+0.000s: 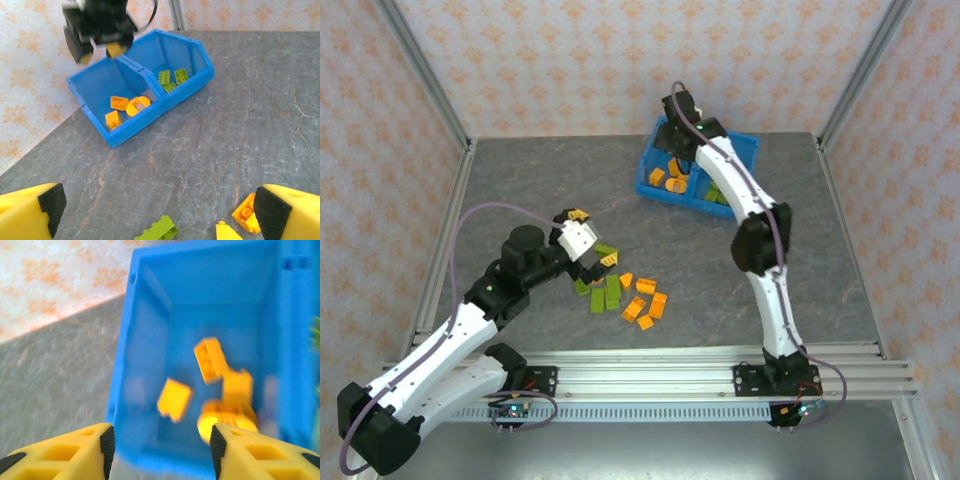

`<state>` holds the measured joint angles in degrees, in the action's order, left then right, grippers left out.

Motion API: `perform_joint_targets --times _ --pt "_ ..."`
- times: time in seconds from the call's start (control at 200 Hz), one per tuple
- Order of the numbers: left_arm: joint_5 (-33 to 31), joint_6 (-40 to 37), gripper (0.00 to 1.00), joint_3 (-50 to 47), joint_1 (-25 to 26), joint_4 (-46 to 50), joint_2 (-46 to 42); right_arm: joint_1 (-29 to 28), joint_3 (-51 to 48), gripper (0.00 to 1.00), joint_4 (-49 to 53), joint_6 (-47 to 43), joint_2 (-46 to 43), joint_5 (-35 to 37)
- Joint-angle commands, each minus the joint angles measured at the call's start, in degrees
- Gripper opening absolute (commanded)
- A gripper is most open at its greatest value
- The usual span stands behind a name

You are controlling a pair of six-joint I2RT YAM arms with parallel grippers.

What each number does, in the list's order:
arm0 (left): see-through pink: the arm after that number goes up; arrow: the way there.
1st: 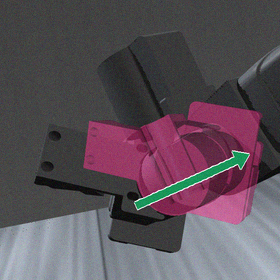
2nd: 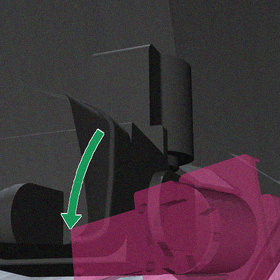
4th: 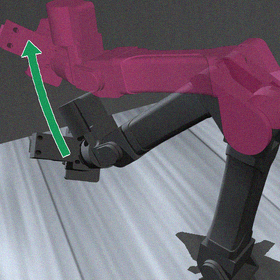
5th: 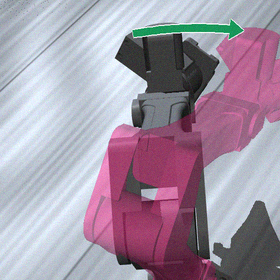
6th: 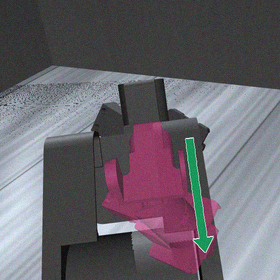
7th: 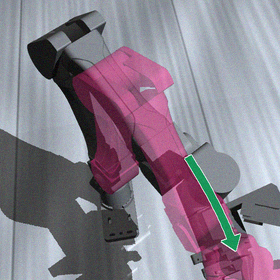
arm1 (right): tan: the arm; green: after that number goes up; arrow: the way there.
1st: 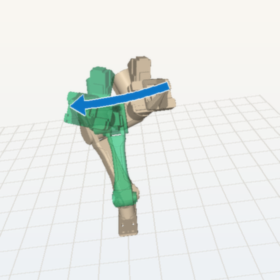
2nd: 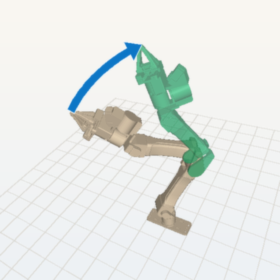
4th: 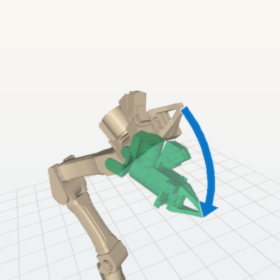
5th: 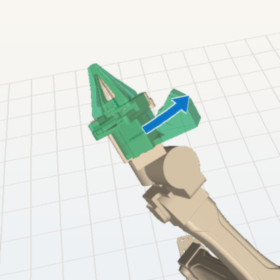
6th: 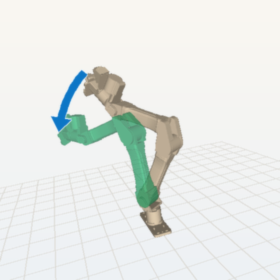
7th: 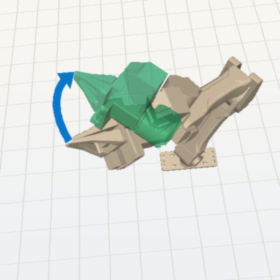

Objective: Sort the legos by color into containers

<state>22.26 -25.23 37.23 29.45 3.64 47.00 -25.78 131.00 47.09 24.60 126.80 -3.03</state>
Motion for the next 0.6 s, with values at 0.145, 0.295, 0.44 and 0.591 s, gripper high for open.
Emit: perform_joint_targets --times 0.145,0.295,0.44,0.591 --pt "8.8 -8.5 1.0 0.4 -0.6 7.0 1.0 -12.4 -47.7 0.58 -7.4 1.6 -41.0 2.5" --pt "14.1 -14.1 1.0 0.3 -0.5 10.5 2.6 -21.9 -67.2 0.63 -7.1 14.6 -50.6 1.9" --pt "17.5 -14.7 1.0 0.6 -0.5 11.1 4.6 -31.2 -74.9 0.81 -8.6 21.9 -49.1 -2.2" --pt "17.5 -15.7 1.0 0.8 -0.4 12.6 5.4 -34.2 -74.8 0.87 -8.2 21.5 -43.1 -1.7"
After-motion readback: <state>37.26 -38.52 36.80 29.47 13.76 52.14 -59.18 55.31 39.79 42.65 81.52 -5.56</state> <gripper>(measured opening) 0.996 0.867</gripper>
